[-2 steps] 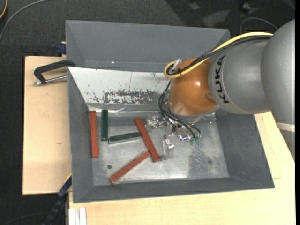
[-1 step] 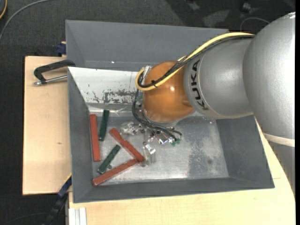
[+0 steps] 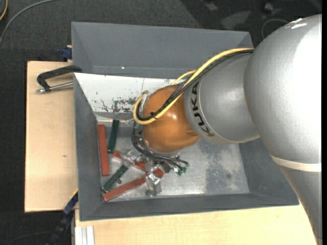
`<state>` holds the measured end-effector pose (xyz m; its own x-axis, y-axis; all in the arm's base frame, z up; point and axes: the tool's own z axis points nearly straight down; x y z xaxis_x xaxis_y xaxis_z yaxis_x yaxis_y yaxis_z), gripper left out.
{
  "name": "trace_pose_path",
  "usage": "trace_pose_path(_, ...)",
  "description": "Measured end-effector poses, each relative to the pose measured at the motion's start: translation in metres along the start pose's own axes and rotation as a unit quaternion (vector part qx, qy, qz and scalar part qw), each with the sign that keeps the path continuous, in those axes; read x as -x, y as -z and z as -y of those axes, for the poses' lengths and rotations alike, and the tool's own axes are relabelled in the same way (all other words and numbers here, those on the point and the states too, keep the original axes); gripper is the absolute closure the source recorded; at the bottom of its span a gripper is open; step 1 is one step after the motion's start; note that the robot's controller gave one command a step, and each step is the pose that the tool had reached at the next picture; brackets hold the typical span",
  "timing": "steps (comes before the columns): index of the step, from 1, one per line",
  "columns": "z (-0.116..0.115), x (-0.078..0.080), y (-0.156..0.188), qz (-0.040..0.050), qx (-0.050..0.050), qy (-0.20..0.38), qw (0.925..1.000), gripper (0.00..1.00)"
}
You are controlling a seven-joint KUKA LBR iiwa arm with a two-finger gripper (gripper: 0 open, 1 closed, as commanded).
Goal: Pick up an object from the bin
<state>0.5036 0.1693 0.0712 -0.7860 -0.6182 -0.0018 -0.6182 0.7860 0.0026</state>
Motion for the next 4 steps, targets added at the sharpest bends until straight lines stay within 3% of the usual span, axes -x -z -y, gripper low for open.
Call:
trace_pose_path(1, 0.003, 0.002, 0.003, 0.0049, -0.002, -0.002, 1.0, 1.0)
trace_pose_path(2, -0.039, 0.021, 0.006, 0.0038, -0.002, -0.024, 0.9997, 1.0)
trace_pose_path(3, -0.039, 0.035, 0.001, 0.001, -0.003, -0.117, 0.9931, 1.0)
trace_pose_path(4, -0.039, 0.035, 0.001, 0.0011, -0.003, -0.116, 0.9932, 1.0)
